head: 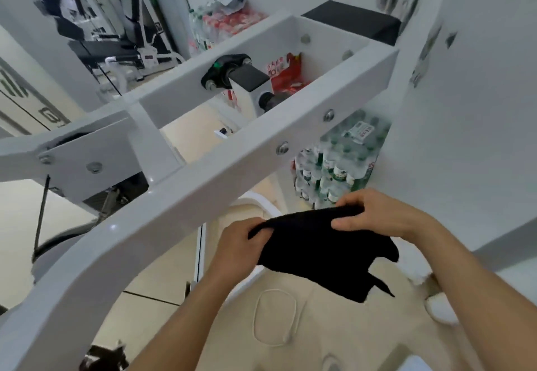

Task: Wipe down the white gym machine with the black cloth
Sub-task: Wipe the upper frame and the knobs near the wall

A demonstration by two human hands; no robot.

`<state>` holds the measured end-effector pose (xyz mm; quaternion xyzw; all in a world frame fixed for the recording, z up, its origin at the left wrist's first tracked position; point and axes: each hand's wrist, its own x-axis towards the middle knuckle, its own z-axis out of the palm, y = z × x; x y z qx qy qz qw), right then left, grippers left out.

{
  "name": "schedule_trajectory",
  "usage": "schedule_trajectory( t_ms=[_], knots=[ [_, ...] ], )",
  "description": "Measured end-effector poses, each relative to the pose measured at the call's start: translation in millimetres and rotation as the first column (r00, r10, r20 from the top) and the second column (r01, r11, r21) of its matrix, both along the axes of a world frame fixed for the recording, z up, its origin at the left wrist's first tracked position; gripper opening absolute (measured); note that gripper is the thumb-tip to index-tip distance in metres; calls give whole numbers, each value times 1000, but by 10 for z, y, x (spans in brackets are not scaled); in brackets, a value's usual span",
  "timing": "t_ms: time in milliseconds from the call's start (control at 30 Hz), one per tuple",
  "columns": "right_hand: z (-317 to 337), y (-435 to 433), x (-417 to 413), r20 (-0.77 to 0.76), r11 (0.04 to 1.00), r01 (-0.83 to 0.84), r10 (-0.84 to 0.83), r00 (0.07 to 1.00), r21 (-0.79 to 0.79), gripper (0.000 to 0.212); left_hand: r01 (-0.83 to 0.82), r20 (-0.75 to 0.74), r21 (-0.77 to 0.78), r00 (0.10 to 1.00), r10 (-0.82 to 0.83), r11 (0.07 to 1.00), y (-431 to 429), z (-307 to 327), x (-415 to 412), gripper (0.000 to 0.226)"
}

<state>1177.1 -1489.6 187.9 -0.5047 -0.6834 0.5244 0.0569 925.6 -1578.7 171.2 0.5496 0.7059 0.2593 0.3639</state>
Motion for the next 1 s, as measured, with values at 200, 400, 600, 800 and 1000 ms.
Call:
schedule_trajectory(
  t_ms=[200,400,600,800,1000],
  knots=[
    [-637,609,-5,50,947,148,-169,984,285,12,-195,122,-2,973,194,981,542,-521,54,25],
    [-1503,1101,-562,-310,739,542,-447,839,400,12,-339,129,207,939,318,918,1225,-1412,40,12],
    [-1815,1401,-1099,-775,627,696,-222,591,351,30,-250,17,741,935,355,624,1456,-1787,-89,35],
    [-1944,1690,-1755,-632,362,558,126,765,747,70,373,-491,871,634,598,319,1799,-1534,-186,10],
    [-2268,1940,-2061,-686,66,683,48,726,728,68,497,-560,776,261,786,388,1950,-1709,-253,10]
  ],
)
